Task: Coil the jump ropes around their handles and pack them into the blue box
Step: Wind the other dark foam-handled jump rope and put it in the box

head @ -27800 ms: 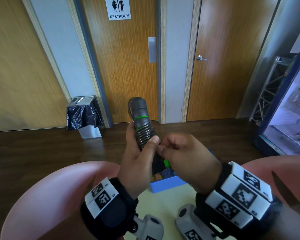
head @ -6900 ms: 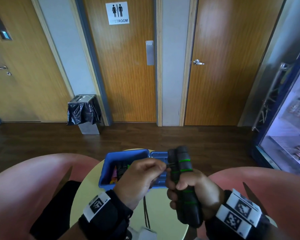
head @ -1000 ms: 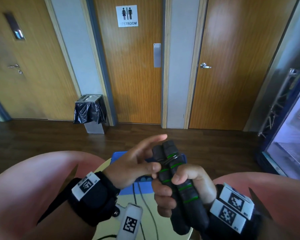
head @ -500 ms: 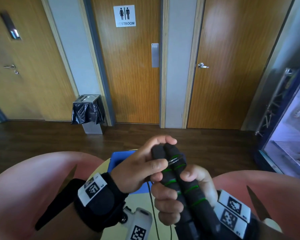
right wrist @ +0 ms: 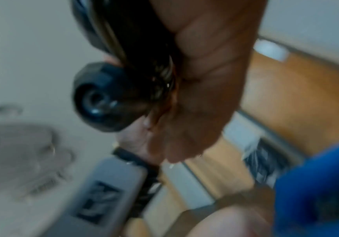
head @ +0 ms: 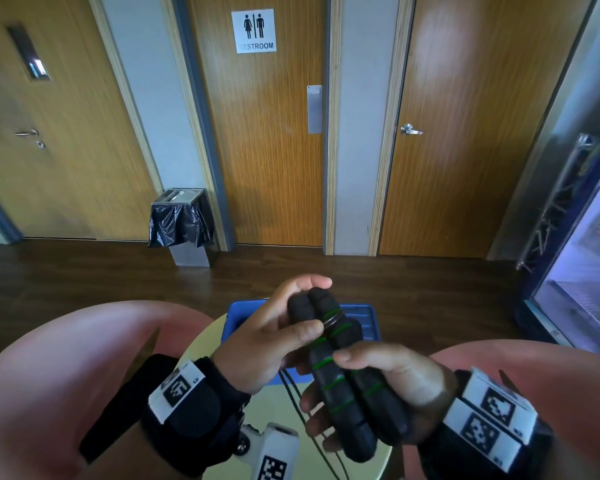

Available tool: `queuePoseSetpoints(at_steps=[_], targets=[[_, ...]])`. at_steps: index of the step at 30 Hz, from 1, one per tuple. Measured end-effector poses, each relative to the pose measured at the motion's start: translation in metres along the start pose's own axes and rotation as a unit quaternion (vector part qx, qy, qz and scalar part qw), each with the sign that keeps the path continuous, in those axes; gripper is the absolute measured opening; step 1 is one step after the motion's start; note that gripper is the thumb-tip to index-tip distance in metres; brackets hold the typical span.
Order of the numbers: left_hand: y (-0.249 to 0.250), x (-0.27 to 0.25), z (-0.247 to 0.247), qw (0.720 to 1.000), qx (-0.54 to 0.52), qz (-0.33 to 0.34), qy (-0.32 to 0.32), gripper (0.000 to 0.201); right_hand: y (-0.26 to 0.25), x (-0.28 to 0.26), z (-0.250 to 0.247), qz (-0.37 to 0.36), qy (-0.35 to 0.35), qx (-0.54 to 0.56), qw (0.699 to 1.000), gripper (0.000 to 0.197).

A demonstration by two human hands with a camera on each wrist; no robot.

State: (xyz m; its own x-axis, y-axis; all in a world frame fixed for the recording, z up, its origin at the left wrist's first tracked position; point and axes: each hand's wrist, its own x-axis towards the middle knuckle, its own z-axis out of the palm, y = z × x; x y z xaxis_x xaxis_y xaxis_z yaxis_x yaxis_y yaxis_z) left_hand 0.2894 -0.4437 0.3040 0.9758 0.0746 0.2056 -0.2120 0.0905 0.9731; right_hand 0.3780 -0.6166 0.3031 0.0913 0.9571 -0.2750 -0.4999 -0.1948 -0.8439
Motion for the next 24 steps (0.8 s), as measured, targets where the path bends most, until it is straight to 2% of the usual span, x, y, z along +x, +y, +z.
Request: queuePoseSetpoints(at_steps=[2,4,7,8,10,12,14,18,21,24], targets=[[0.000,-0.001,-0.002,1.000,0.022,-0.002,0.021,0.049,-0.006,0.002,0.004,-0.031,0.126,-0.131,0.983,0.055],[-0.002,-0.001,-0.004,0.997,0.065,0.002,0.048,0.044,-0.010,0.001,0.010,-0.047,0.231,-0.291,0.927,0.061],[-0.005,0.000,0.001,0.990,0.101,0.015,0.098,0.041,-0.010,0.004,0.025,-0.041,0.301,-0.442,0.844,0.059],[-0.005,0.000,0.005,0.989,0.103,0.022,0.109,0.041,-0.008,0.007,0.028,-0.048,0.316,-0.465,0.825,0.054],[-0.004,-0.001,0.011,0.987,0.109,0.039,0.113,0.042,-0.006,0.013,0.028,-0.072,0.341,-0.477,0.807,0.042],[-0.003,-0.002,0.013,0.987,0.100,0.051,0.112,0.043,-0.006,0.016,0.024,-0.088,0.349,-0.460,0.812,0.036],[-0.002,-0.004,0.010,0.990,0.071,0.057,0.110,0.046,-0.007,0.016,0.021,-0.102,0.336,-0.433,0.830,0.034],[-0.004,-0.006,0.009,0.991,-0.021,0.043,0.127,0.063,-0.011,0.018,0.021,-0.128,0.271,-0.356,0.885,0.031],[-0.006,-0.009,0.003,0.991,-0.059,0.033,0.116,0.072,-0.010,0.018,0.020,-0.121,0.235,-0.287,0.921,0.044],[-0.006,-0.013,0.000,0.992,-0.065,0.029,0.105,0.090,-0.006,0.018,0.019,-0.119,0.191,-0.260,0.939,0.061]])
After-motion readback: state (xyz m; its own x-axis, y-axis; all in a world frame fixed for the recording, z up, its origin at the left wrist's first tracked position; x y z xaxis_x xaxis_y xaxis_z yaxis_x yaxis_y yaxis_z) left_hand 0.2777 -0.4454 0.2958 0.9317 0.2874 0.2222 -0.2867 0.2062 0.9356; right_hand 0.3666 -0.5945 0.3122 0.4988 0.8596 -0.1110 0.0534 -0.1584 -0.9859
